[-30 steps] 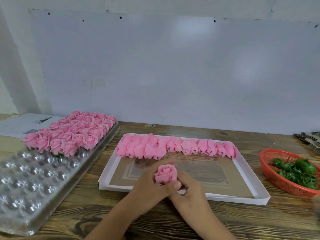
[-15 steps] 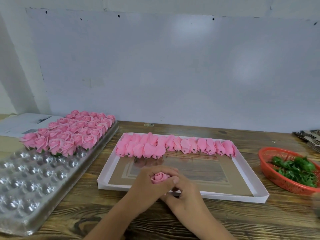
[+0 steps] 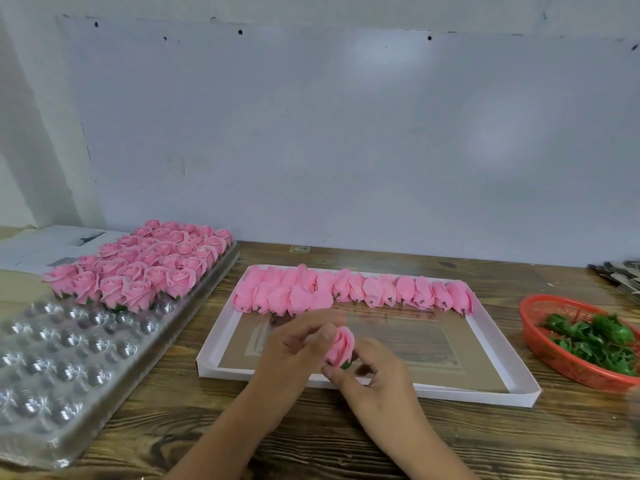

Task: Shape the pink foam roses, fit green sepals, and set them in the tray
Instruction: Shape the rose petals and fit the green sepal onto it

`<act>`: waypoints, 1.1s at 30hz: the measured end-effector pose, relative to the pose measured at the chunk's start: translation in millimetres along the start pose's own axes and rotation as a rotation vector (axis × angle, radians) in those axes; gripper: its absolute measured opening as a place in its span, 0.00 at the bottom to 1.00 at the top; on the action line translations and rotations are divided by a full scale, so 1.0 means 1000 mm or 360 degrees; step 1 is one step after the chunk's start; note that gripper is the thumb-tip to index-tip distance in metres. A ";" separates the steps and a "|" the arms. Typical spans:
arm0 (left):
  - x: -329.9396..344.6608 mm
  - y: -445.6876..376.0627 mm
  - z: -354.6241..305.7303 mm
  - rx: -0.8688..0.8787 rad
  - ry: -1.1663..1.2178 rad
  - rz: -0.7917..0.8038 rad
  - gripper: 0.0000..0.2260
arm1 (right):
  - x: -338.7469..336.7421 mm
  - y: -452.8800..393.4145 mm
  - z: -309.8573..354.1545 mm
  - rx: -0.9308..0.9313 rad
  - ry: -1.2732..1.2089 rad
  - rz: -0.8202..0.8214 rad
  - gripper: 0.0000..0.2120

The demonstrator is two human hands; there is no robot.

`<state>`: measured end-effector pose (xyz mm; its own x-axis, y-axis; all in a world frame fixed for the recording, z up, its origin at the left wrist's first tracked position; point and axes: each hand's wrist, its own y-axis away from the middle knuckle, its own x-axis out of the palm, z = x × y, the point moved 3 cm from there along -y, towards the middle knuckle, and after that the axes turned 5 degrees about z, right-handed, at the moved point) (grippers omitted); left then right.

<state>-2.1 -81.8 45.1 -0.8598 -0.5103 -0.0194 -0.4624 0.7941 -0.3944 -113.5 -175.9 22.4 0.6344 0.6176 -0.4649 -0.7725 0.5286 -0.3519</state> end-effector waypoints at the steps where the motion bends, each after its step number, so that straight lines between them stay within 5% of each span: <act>1: -0.001 0.000 0.000 0.0010 -0.0005 0.0002 0.15 | 0.001 0.000 0.000 0.0003 0.0035 0.0018 0.05; 11: 0.006 0.002 0.003 -0.0196 0.0023 0.0299 0.14 | -0.004 0.001 0.007 -0.0019 -0.0250 -0.0007 0.09; 21: 0.001 0.001 0.000 -0.0182 0.0055 0.0149 0.22 | -0.001 0.001 0.001 0.0031 -0.0026 0.0052 0.08; 27: 0.005 0.001 -0.002 -0.0149 -0.0039 0.0254 0.11 | 0.001 0.001 0.005 -0.0013 -0.0181 0.0031 0.14; 33: 0.005 0.001 0.009 -0.0192 -0.0140 0.0313 0.29 | -0.008 0.001 -0.002 0.0056 -0.0334 -0.0151 0.10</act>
<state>-5.1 -86.9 36.1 -0.9162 -0.3645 -0.1668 -0.3150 0.9120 -0.2625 -119.0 -181.4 24.6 0.6989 0.6699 -0.2508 -0.7101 0.6076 -0.3558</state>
